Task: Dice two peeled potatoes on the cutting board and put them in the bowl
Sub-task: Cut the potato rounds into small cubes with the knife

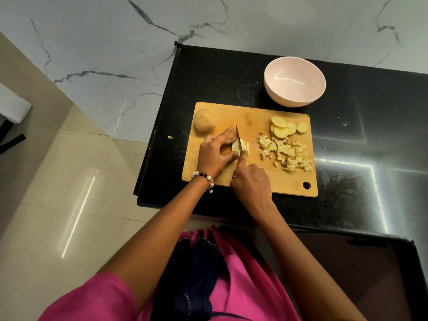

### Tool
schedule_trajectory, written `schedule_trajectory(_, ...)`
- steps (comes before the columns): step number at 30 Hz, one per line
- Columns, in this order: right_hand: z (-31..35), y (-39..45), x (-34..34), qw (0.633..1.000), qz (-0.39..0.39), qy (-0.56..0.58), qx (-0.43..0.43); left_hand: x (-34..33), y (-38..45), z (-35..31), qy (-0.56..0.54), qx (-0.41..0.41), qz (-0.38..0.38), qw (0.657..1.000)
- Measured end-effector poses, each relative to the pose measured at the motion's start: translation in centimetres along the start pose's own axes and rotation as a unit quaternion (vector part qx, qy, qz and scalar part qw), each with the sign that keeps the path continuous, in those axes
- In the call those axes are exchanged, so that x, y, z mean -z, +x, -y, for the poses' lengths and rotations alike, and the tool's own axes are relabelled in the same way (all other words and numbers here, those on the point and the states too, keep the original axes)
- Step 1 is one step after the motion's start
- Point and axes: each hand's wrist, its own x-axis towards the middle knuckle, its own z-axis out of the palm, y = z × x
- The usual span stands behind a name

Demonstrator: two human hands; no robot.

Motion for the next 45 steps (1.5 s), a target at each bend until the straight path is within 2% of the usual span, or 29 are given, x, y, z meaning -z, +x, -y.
schedule_trajectory(8,-0.3,-6.1,-0.6,0.998,0.06,0.008,-0.01,-0.1,-0.1,0.2,0.016,-0.008,-0.007,1.0)
schedule_trajectory(16,-0.2,-3.9,1.4,0.999,0.004,0.047,-0.021,0.2,0.0,0.3,0.024,-0.011,0.018,0.999)
schedule_trajectory(30,0.4,0.0,0.3,1.0,-0.017,-0.006,0.009,-0.2,0.0,0.5,0.011,-0.022,-0.032,0.999)
schedule_trajectory(39,0.1,-6.2,-0.1,0.998,0.061,0.003,-0.006,-0.4,-0.1,0.7,0.016,-0.018,-0.036,0.999)
schedule_trajectory(45,0.0,-5.1,1.2,0.999,0.012,0.034,-0.014,-0.2,-0.1,0.7,0.017,-0.019,-0.025,0.999)
